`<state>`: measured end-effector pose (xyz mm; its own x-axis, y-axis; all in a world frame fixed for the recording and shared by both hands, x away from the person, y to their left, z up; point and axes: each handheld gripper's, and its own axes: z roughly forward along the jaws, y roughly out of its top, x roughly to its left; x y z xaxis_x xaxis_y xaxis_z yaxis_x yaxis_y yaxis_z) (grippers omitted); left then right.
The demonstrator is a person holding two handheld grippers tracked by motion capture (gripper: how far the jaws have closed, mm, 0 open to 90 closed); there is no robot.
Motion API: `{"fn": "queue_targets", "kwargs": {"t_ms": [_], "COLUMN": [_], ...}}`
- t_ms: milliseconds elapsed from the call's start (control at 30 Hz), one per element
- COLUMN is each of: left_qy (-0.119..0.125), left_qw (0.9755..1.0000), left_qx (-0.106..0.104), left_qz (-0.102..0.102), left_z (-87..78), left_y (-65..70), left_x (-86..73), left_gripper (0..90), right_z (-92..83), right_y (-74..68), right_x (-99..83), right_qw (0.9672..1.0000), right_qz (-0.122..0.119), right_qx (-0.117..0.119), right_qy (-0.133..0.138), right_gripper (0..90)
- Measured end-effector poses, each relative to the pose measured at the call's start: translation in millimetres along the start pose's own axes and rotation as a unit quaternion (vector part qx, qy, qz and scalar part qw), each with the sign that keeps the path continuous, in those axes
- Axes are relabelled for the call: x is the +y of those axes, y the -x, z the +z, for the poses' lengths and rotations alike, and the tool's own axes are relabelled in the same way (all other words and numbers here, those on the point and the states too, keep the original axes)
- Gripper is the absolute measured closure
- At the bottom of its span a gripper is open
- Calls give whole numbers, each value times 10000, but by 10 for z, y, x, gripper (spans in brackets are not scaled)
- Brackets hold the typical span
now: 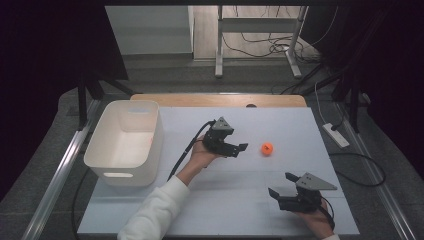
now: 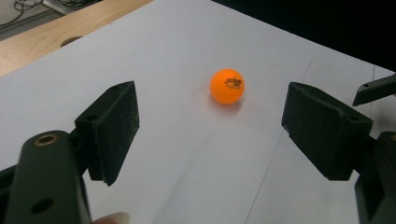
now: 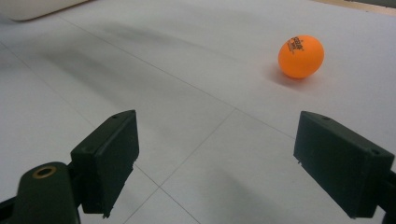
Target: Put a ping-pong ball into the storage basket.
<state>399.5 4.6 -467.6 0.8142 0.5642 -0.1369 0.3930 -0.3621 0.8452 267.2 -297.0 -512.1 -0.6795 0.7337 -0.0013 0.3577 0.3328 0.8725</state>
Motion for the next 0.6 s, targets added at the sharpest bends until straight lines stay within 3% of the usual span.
{"fn": "queue_targets", "kwargs": {"t_ms": [600], "left_qy": [-109], "left_qw": [9999], "left_qx": [-9], "left_qz": [59], "left_z": [191], "left_y": [24], "left_x": [51], "left_gripper": [201], "right_z": [-5], "right_y": [7], "right_x": [1], "right_qw": [10000], "right_qz": [-1], "right_qx": [-28], "right_qy": [2], "right_gripper": [143]}}
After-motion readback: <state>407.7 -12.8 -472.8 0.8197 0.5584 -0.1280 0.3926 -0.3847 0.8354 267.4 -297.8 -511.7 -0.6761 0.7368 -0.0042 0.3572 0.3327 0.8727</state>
